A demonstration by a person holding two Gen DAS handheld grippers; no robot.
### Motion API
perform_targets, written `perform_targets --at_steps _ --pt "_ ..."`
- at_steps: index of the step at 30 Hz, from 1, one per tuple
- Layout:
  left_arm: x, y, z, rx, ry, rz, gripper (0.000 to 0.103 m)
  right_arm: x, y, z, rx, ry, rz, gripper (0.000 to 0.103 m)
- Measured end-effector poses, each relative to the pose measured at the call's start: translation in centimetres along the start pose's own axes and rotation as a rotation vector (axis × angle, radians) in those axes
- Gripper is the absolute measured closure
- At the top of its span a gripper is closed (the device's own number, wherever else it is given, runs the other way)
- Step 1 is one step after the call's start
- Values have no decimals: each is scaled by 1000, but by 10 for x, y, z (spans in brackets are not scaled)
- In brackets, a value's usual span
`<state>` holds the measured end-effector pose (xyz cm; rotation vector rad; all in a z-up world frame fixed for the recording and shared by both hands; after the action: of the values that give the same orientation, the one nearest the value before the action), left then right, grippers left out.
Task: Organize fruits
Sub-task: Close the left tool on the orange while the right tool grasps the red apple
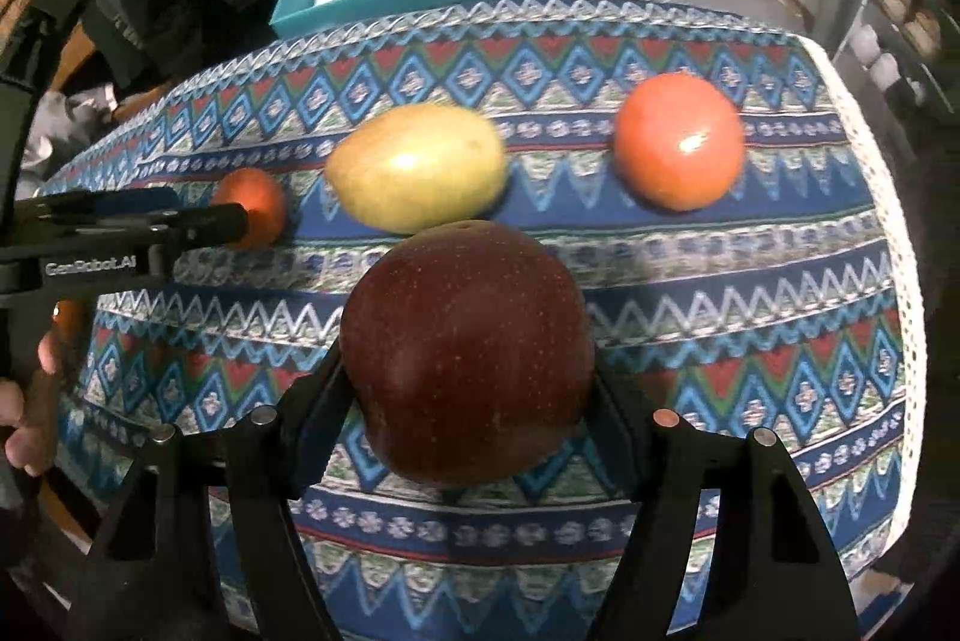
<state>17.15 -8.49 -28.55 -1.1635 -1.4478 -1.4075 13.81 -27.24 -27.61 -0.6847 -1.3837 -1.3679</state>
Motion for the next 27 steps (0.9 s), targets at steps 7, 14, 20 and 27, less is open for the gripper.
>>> perform_targets --at_steps 7,14,20,27 --pt "-19 5 -6 6 31 9 23 3 -1 -12 -17 4 -11 31" --pt "-28 3 -13 -26 -5 16 48 1 -3 -13 -16 7 -10 31" --pt "-21 -4 -17 -51 10 -7 55 3 2 -9 -6 7 -27 31" --pt "8 -9 -14 -44 -3 -44 55 15 7 -3 9 4 -54 31"
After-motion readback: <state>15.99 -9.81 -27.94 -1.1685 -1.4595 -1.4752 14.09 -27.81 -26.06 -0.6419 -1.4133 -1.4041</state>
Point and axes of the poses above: each gripper's, at about its wrist camera, not at the fingertips, and x roughly against the way its jaws point, z to its left, y to its top, the point moved 5 cm from there along -x, roughly the way its jaws point, and after that the axes turned 1 degree about z, right-handed, at the moved point
